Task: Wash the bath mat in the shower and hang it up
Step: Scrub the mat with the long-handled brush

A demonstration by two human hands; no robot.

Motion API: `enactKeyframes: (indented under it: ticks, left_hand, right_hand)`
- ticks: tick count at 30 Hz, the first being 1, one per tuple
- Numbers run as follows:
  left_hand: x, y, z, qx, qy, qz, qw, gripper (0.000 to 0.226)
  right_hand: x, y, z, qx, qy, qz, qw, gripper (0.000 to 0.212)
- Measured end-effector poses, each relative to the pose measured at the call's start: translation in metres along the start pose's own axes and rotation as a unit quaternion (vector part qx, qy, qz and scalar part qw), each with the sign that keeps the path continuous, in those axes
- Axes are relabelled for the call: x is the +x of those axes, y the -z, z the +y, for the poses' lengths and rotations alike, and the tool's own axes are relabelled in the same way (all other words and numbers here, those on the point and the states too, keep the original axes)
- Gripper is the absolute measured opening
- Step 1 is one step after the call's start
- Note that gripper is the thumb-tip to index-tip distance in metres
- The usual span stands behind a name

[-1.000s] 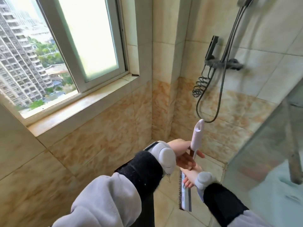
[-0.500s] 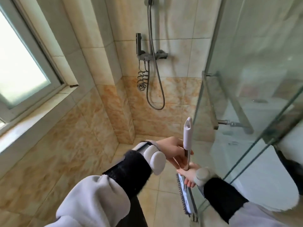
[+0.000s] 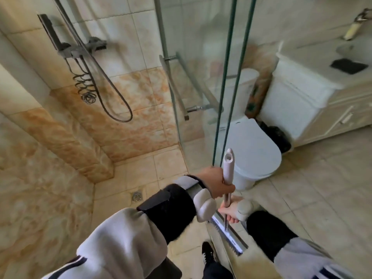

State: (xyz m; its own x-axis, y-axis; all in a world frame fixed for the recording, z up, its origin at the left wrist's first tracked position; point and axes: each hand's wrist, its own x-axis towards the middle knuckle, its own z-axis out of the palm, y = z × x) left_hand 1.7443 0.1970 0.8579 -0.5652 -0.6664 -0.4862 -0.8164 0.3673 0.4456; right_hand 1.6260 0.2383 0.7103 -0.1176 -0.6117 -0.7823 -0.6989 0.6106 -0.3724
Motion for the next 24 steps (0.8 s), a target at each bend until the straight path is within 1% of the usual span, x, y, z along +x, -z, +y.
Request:
enactKeyframes:
  ticks: [2, 4, 5, 9, 10, 12, 13, 16, 18, 20, 22, 24]
  left_hand:
    - [0.016, -0.013, 0.01, 0.016, -0.006, -0.006, 1.0, 0.032]
    - [0.041, -0.032, 0.022, 0.018, -0.017, -0.028, 0.999, 0.032]
    - [0.05, -0.041, 0.025, 0.015, -0.016, -0.032, 0.999, 0.031]
    - [0.092, -0.076, 0.036, -0.009, -0.008, -0.049, 0.999, 0.034]
    - [0.102, -0.085, 0.036, -0.016, -0.001, -0.05, 0.999, 0.035]
    - [0.118, -0.099, 0.027, -0.036, 0.019, -0.042, 0.998, 0.034]
    - [0.127, -0.105, 0.021, -0.046, 0.03, -0.037, 0.998, 0.033]
    - [0.158, -0.122, 0.006, -0.064, 0.054, -0.045, 0.995, 0.031]
    - [0.174, -0.131, -0.002, -0.069, 0.063, -0.055, 0.994, 0.03]
    - [0.179, -0.135, -0.007, -0.093, 0.072, -0.04, 0.992, 0.033]
    - [0.194, -0.142, -0.013, -0.108, 0.087, -0.031, 0.99, 0.026]
    - [0.207, -0.15, -0.019, -0.13, 0.118, -0.022, 0.984, 0.019]
  right_hand:
    - [-0.003, 0.005, 0.016, -0.009, 0.013, 0.04, 0.999, 0.025]
    - [-0.012, 0.017, 0.034, -0.004, 0.015, 0.087, 0.996, 0.019]
    - [-0.015, 0.021, 0.039, -0.006, 0.018, 0.105, 0.994, 0.019]
    - [0.011, 0.026, 0.07, -0.061, 0.0, 0.142, 0.988, 0.035]
    - [0.02, 0.026, 0.077, -0.069, 0.0, 0.149, 0.986, 0.033]
    - [0.031, 0.028, 0.08, -0.088, 0.019, 0.167, 0.982, 0.023]
    - [0.038, 0.03, 0.079, -0.091, 0.03, 0.172, 0.98, 0.023]
    - [0.071, 0.034, 0.081, -0.108, 0.048, 0.156, 0.981, 0.036]
    - [0.092, 0.037, 0.081, -0.124, 0.067, 0.139, 0.98, 0.04]
    - [0.096, 0.041, 0.077, -0.159, 0.093, 0.126, 0.975, 0.04]
    - [0.115, 0.045, 0.076, -0.191, 0.088, 0.122, 0.97, 0.037]
    - [0.143, 0.046, 0.077, -0.177, 0.07, 0.117, 0.975, 0.027]
